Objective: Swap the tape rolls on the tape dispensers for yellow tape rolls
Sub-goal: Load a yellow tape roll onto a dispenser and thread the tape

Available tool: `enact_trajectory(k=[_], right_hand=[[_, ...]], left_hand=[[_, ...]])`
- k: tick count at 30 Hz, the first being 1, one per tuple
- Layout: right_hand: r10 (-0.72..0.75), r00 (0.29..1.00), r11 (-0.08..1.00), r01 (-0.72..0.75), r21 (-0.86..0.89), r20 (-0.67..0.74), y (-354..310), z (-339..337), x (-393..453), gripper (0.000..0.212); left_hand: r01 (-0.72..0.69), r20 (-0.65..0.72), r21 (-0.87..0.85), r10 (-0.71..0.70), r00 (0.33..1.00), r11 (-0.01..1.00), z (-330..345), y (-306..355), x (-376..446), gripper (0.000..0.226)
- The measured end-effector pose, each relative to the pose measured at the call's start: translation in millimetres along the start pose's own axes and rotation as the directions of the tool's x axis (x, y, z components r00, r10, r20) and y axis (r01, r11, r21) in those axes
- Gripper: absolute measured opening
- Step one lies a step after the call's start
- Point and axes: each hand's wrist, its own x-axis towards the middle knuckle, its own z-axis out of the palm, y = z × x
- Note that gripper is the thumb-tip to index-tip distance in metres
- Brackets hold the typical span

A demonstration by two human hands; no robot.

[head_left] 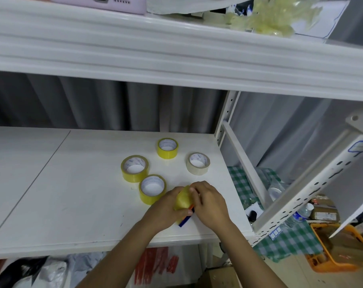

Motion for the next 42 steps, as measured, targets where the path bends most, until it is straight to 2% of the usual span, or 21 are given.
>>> enact_trajectory(k=[5,8,11,14,20,27,36,42], right_hand=[[-0.078,0.994,0.981,0.090,-0.170,0.077,-3,0,2,0.028],[-0.060,0.996,0.974,0.073,-0.213,0.067,-3,4,5,0.024],[0.057,0.998,0.998,-0.058,-0.014,-0.026,-1,7,7,0.014],[0.169,0.985,0.975,-0.163,0.149,-0.025,3,8,10,0.012],[0.215,0.976,0.956,-0.203,0.212,-0.038,8,10,13,0.013],[0.415,0.910,0.769,-0.364,0.525,0.022,20,7,20,0.017],[0.539,0.841,0.712,-0.428,0.556,-0.042,31,14,22,0.015],[0.548,0.835,0.715,-0.445,0.539,-0.039,37,18,21,0.017]], left_hand=[[0.013,0.008,0.007,-0.013,1.000,1.000,0,2,0,0.056],[0.009,0.007,0.013,-0.009,1.000,1.000,0,3,-1,0.057],[0.010,0.008,0.003,-0.010,1.000,1.000,0,3,-2,0.058],[0.020,0.005,-0.002,-0.020,1.000,1.000,0,4,-3,0.061],[0.032,0.039,0.046,-0.034,0.999,0.998,-3,6,-3,0.059],[0.039,0.072,0.087,-0.046,0.996,0.995,-6,12,-6,0.055],[0.041,0.089,0.150,-0.054,0.995,0.988,-14,19,-8,0.052],[0.037,0.100,0.131,-0.051,0.994,0.991,-17,19,-10,0.049]])
